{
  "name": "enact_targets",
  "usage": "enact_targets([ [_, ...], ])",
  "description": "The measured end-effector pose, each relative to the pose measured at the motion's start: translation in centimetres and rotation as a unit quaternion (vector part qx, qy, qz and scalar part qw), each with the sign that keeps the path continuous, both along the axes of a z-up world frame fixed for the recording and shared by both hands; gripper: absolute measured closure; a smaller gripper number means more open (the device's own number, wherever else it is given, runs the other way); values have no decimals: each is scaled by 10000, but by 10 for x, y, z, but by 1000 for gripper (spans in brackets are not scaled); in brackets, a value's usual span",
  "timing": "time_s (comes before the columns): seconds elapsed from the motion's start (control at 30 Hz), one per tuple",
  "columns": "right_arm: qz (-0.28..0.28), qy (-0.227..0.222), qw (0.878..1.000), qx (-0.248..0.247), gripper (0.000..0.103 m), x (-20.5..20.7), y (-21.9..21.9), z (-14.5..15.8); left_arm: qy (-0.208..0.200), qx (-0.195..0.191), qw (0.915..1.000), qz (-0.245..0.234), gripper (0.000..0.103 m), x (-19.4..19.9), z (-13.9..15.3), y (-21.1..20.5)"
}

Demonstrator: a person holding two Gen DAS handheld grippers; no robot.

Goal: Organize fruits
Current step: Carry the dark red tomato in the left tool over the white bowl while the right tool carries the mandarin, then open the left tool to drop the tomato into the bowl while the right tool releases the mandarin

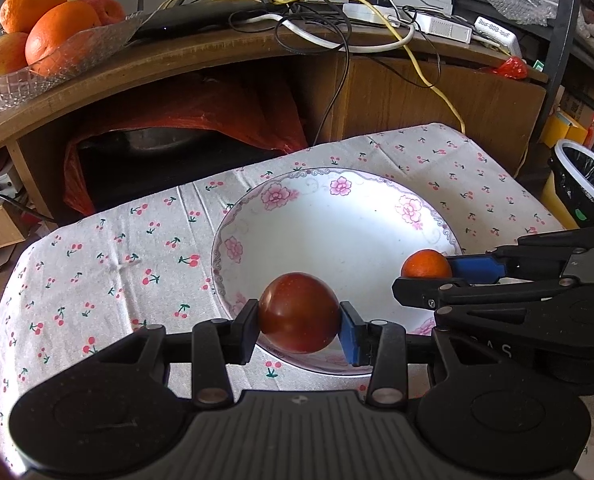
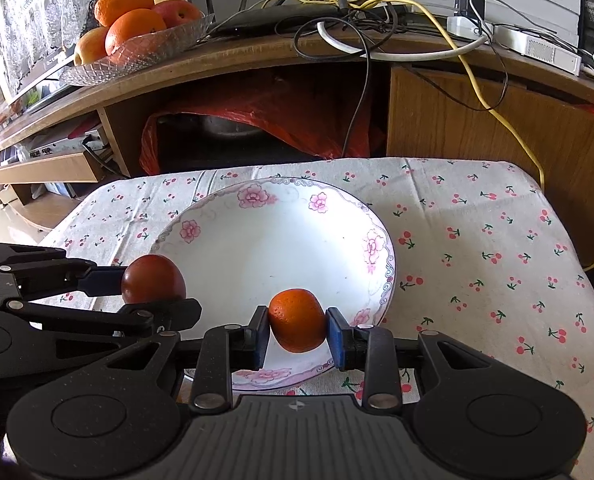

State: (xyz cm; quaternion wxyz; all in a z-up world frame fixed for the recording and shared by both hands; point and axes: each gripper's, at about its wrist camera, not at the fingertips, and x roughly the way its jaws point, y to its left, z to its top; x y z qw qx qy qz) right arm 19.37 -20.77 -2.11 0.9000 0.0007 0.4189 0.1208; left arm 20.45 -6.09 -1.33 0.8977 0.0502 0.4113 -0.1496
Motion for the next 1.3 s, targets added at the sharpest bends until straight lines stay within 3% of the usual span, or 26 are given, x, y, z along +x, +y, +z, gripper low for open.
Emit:
enact_targets([
  [1.3, 26, -62, 10000, 31, 73, 4, 1, -4, -55, 88, 9999, 37, 54, 3, -2, -1],
])
